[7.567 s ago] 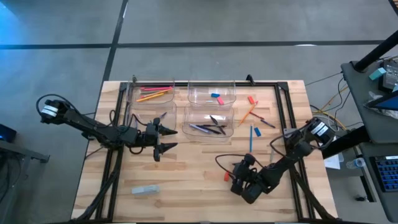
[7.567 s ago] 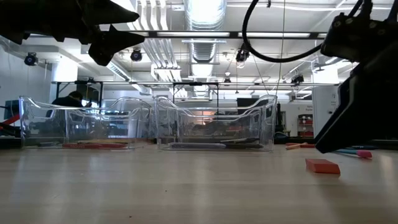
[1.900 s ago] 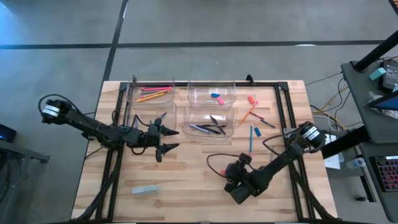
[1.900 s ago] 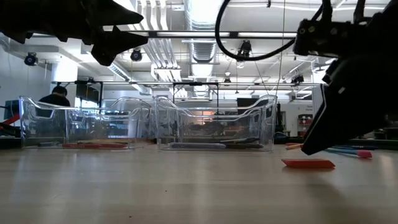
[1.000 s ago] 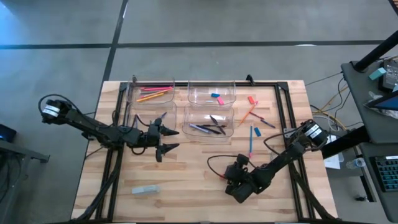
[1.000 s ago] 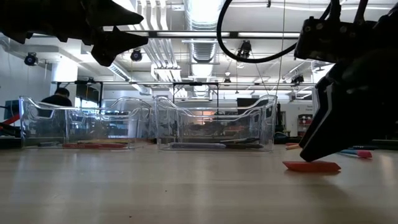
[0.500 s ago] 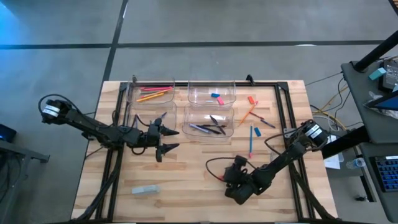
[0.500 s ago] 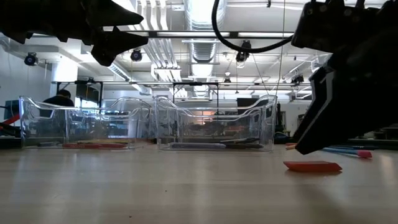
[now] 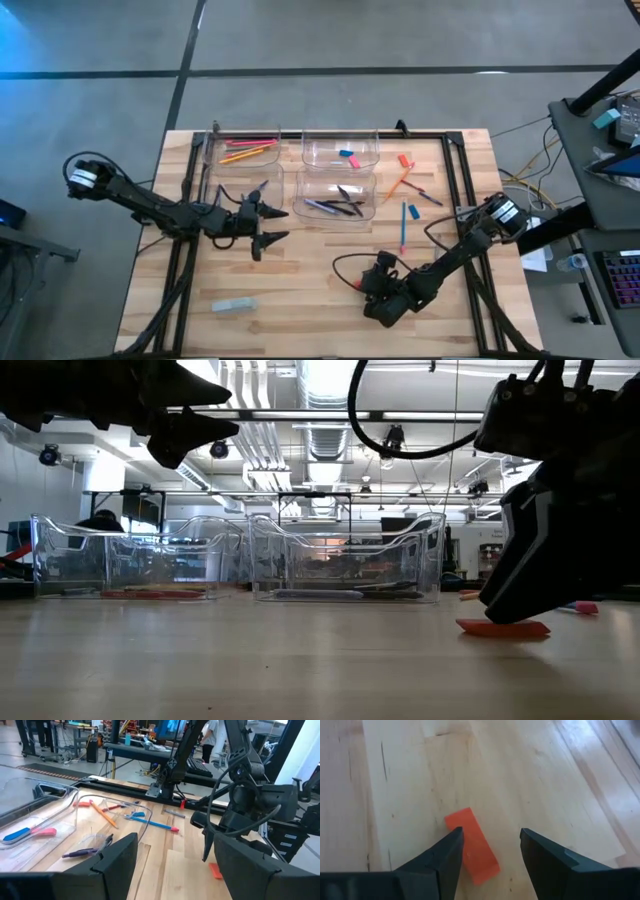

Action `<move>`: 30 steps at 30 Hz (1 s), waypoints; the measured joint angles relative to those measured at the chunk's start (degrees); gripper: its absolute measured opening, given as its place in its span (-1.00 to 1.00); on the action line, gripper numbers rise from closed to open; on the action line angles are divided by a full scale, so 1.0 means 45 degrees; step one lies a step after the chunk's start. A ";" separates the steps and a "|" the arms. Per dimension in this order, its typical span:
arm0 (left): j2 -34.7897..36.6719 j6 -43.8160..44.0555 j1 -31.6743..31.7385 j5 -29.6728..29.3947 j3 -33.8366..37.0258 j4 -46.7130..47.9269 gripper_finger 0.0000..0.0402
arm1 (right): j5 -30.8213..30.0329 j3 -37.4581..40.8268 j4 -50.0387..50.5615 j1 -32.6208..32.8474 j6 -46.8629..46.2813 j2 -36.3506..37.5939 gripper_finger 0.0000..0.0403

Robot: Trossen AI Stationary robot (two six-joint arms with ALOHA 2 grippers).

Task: Sort crayons/erasers/pens/pencils in bins
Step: Put the bottom orange eraser into the top right transparent bin

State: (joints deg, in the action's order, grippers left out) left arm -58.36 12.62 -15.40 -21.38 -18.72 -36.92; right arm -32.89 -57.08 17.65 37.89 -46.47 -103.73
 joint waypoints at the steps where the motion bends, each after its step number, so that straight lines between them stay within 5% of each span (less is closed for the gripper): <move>1: -0.0014 0.0004 0.0004 -0.0005 0.0000 -0.0016 0.23 | 0.0168 0.0000 -0.0051 0.0031 0.0021 -0.0007 -0.05; 16: -0.0031 0.0003 0.0004 -0.0024 0.0000 0.0006 0.23 | 0.0694 0.0034 -0.0329 0.0490 0.0198 -0.0069 -0.08; 30: -0.0026 0.0004 0.0004 -0.0020 0.0000 0.0003 0.23 | 0.0682 0.0029 -0.0413 0.0490 0.0809 -0.0067 -0.83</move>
State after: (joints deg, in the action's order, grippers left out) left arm -58.48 12.64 -15.38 -21.47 -18.72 -36.91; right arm -29.82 -56.95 15.79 40.10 -42.83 -104.03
